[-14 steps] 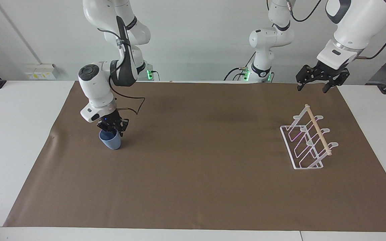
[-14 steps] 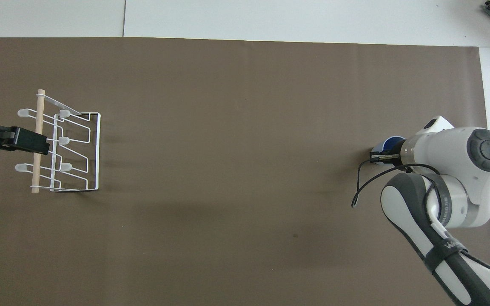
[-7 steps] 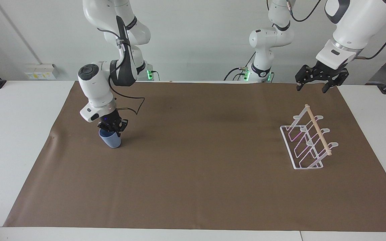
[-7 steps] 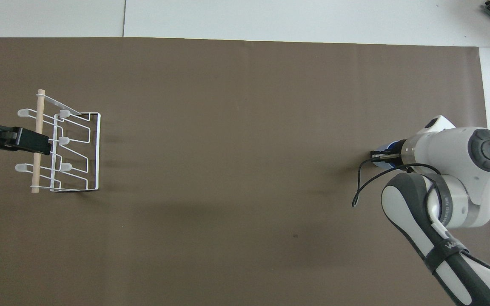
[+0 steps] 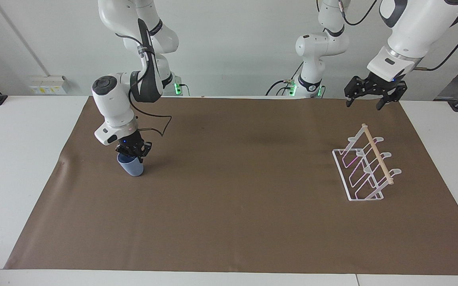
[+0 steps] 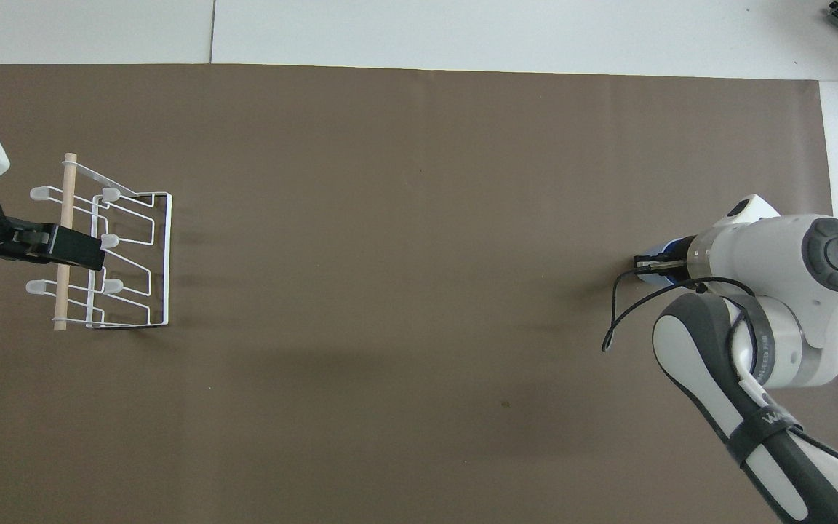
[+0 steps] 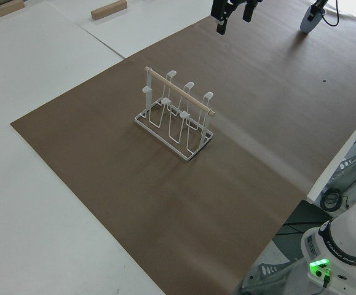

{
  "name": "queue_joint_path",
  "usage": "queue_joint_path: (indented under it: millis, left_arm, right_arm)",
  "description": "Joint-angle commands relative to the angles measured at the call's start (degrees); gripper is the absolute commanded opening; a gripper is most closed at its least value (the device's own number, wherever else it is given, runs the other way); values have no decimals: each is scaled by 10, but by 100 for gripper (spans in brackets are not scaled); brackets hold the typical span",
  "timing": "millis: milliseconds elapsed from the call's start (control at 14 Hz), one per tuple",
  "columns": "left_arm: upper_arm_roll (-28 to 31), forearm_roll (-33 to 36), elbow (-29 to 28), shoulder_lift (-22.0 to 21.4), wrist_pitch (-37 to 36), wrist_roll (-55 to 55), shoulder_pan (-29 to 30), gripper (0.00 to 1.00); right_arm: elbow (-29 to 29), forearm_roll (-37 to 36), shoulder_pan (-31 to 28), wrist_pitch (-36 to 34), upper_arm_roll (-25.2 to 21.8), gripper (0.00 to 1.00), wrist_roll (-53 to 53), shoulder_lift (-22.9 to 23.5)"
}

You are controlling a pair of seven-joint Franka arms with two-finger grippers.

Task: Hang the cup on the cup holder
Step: 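Lift the cup sideways with the right gripper while the left gripper approaches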

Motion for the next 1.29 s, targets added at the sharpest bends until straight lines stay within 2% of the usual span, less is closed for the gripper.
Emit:
queue_joint_path:
  millis: [0, 357, 571, 857, 1214]
  left_arm:
    - [7, -48, -30, -21, 33, -64, -7, 100]
    - [8, -163, -45, -22, 84, -285, 1, 100]
    - [7, -230, -78, -33, 136, -400, 0, 100]
    - [7, -342, -122, -53, 185, -590, -6, 100]
    - [7, -502, -224, -109, 218, -646, -9, 100]
  right_arm:
    - [55, 26, -4, -44, 9, 0, -14, 13]
    - [116, 234, -4, -103, 14, 0, -137, 12]
    - [153, 291, -4, -165, 16, 0, -146, 8]
    - [156, 444, -4, -198, 38, 0, -147, 0]
    - [159, 558, -3, -245, 53, 0, -163, -7]
